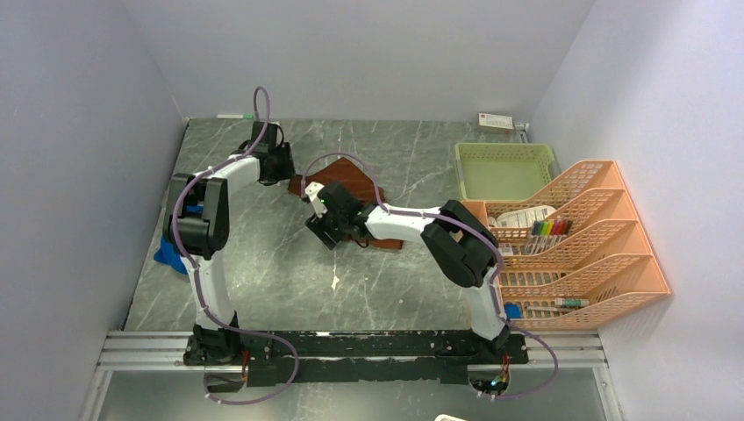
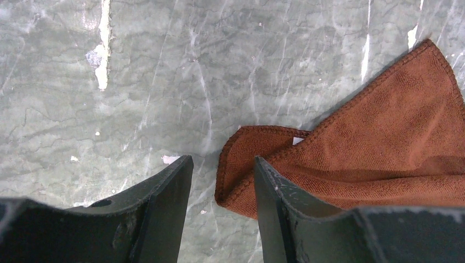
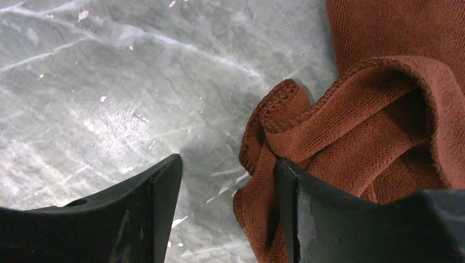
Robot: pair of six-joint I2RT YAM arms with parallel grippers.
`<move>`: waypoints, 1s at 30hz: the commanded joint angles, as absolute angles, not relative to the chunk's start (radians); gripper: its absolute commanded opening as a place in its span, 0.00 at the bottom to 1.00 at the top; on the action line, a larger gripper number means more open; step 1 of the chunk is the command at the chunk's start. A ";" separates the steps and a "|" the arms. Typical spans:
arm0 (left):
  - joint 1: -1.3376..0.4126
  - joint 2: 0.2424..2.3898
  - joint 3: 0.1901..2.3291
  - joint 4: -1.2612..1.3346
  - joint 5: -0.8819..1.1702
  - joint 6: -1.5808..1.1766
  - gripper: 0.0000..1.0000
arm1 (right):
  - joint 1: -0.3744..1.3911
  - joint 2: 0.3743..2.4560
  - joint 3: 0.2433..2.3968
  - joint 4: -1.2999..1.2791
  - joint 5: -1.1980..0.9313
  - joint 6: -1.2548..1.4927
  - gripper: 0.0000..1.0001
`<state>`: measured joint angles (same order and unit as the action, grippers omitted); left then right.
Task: Roll the towels
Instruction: Flatten out the towel at the center of the board.
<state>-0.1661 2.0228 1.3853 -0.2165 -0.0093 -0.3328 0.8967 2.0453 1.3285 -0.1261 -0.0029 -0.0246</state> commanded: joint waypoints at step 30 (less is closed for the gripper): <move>0.255 1.299 0.920 -0.101 0.061 -0.567 0.51 | 1.062 2.220 2.647 -0.656 -0.050 -0.081 0.00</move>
<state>0.1856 1.3895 0.9028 -0.1230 0.0154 -0.5385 0.9195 2.2894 2.5641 -0.5381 -0.0040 -0.0303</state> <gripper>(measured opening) 0.487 0.017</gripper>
